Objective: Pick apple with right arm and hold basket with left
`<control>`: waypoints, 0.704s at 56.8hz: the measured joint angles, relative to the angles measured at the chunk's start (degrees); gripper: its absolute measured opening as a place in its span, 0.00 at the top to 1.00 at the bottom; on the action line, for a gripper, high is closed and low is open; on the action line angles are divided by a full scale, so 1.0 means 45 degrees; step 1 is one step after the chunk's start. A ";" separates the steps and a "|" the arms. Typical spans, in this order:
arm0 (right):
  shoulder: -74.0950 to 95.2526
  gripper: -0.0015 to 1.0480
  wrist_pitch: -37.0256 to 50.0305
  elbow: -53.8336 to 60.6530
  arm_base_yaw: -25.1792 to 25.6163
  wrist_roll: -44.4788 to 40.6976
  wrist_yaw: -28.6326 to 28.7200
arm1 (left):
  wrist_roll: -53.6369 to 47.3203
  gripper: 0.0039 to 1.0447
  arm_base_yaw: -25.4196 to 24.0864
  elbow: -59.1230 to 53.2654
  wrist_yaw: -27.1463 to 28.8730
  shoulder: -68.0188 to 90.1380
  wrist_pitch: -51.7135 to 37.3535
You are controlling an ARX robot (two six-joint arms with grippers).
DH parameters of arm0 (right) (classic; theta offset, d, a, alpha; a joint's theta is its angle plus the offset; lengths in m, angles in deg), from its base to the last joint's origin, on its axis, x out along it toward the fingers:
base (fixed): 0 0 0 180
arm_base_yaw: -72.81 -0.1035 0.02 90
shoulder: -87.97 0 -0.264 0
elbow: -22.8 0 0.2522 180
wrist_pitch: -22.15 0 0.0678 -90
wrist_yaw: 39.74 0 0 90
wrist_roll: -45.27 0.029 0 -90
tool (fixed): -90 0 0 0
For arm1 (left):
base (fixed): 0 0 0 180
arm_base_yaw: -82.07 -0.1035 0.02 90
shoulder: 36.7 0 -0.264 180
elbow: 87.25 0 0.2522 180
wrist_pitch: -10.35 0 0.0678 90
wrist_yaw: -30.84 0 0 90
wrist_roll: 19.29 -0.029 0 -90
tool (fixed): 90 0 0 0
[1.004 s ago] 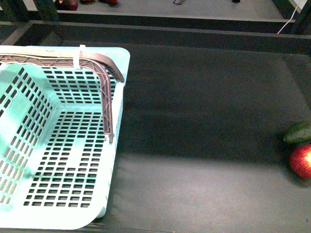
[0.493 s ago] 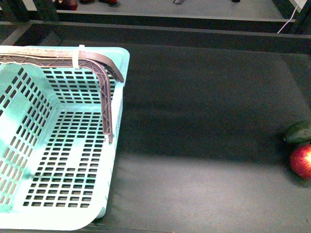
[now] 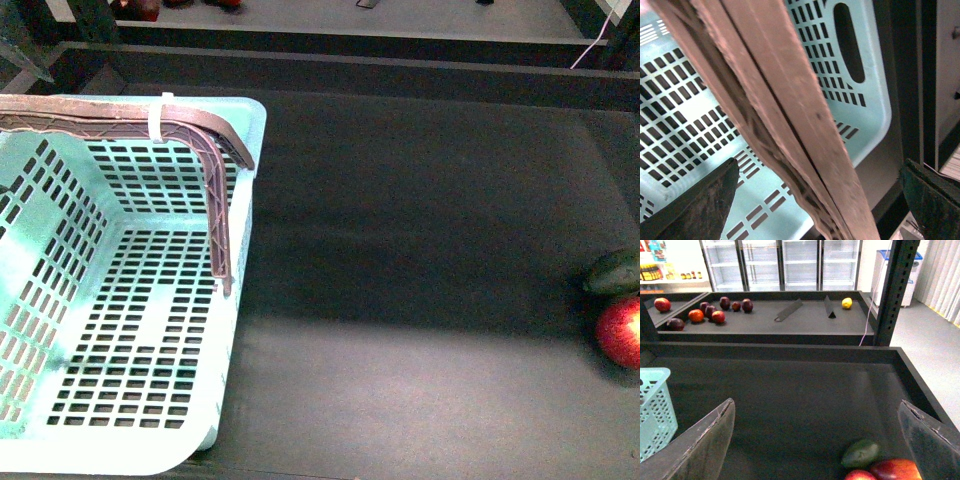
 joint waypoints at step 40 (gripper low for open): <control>0.0000 0.08 0.0000 0.0000 0.0000 0.0005 0.0000 | 0.1608 0.84 -0.0102 0.1506 0.0107 0.1739 0.0316</control>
